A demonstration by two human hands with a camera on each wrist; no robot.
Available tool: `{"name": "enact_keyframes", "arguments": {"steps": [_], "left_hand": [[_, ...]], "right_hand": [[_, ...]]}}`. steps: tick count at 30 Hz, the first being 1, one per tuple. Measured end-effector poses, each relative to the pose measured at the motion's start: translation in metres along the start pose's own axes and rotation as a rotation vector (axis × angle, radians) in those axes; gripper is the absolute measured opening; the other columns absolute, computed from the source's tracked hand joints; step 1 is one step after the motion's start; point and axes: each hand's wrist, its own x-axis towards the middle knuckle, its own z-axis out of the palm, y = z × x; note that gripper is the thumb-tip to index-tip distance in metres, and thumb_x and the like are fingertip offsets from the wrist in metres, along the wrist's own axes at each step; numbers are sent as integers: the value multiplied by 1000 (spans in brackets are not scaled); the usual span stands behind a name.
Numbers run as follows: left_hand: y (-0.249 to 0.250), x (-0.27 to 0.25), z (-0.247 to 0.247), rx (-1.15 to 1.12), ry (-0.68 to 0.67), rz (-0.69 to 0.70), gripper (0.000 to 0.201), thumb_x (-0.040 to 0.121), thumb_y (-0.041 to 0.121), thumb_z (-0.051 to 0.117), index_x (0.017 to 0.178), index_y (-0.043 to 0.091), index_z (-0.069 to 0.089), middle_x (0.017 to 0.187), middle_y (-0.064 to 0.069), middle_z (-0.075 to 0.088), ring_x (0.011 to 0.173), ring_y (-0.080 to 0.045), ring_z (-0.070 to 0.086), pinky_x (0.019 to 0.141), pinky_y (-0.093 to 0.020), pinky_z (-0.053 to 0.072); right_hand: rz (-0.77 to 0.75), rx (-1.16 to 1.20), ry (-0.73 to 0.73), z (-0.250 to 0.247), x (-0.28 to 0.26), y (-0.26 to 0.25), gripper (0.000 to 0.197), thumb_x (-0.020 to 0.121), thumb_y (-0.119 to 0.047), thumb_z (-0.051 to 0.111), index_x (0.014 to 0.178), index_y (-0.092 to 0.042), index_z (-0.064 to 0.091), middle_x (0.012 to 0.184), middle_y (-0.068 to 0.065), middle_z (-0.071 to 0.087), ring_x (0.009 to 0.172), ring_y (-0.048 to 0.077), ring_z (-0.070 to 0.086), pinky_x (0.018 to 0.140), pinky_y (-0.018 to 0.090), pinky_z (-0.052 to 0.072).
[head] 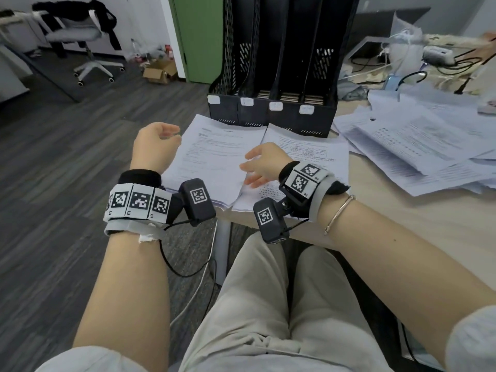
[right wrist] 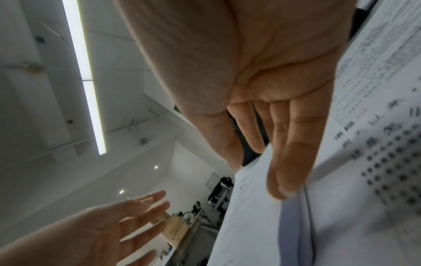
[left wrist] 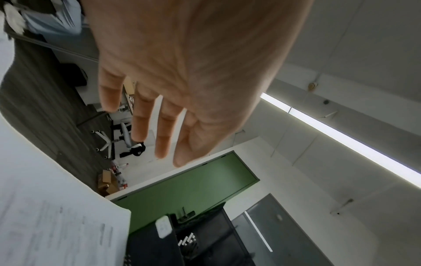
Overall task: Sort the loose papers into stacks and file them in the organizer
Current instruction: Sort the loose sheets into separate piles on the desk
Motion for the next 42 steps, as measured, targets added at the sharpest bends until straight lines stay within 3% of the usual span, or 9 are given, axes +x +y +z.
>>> {"name": "enact_keyframes", "arguments": {"steps": [9, 13, 16, 21, 26, 30, 35, 39, 42], "left_hand": [[67, -10, 58, -185, -245, 116, 21, 91, 18, 54, 108, 15, 65, 108, -2, 67, 83, -10, 67, 73, -24, 48], [96, -18, 91, -199, -358, 149, 19, 91, 18, 54, 107, 17, 64, 106, -1, 67, 83, -9, 66, 75, -25, 50], [117, -25, 115, -187, -429, 188, 20, 92, 19, 53, 109, 17, 63, 107, 1, 66, 87, -9, 66, 79, -27, 51], [153, -37, 152, -184, -537, 232, 24, 94, 18, 50, 114, 15, 61, 111, 1, 65, 89, -11, 65, 81, -29, 51], [176, -46, 185, -178, -609, 234, 24, 94, 17, 49, 115, 14, 60, 110, -1, 66, 83, -10, 64, 70, -22, 48], [186, -55, 208, -166, -667, 221, 26, 93, 18, 51, 118, 15, 57, 112, -1, 66, 80, -9, 63, 70, -23, 48], [193, -67, 229, -236, -718, 112, 42, 96, 24, 48, 135, 13, 39, 107, -4, 67, 83, -15, 65, 72, -27, 50], [204, -74, 246, -339, -728, -12, 56, 99, 43, 34, 146, 16, 22, 106, -11, 68, 85, -22, 69, 74, -33, 54], [214, -85, 257, -396, -746, -102, 56, 98, 54, 20, 143, 21, 26, 107, -15, 66, 87, -28, 69, 75, -36, 56]], "right_hand": [[-150, -274, 259, -80, -36, -2, 33, 88, -22, 63, 117, -6, 63, 115, 6, 64, 91, 13, 57, 65, 19, 43], [-110, -243, 341, -122, -49, 12, 29, 87, -21, 64, 113, -9, 65, 101, 2, 62, 88, 13, 55, 65, 17, 43], [-80, -235, 431, -151, -57, 28, 28, 85, -19, 66, 111, -8, 67, 111, 5, 65, 100, 16, 59, 82, 22, 44], [-9, -294, 570, -192, -78, 58, 30, 86, -20, 64, 113, -7, 65, 118, 4, 63, 109, 14, 56, 80, 16, 34], [62, -394, 502, -211, -90, 88, 22, 83, -13, 66, 102, -6, 72, 107, 4, 66, 101, 11, 58, 65, 13, 38], [203, -489, 434, -217, -94, 107, 28, 84, -23, 65, 85, 4, 64, 93, 18, 63, 90, 27, 60, 73, 27, 40], [96, -355, 606, -237, -111, 121, 39, 88, -15, 60, 122, 4, 58, 129, 14, 57, 118, 26, 54, 100, 34, 42], [-25, -118, 781, -256, -135, 133, 20, 89, -14, 59, 103, -6, 71, 97, 0, 68, 85, 6, 58, 79, 20, 43], [-36, -12, 907, -268, -151, 148, 23, 88, -23, 61, 74, -12, 74, 75, 0, 70, 72, 12, 63, 79, 29, 50]]}}
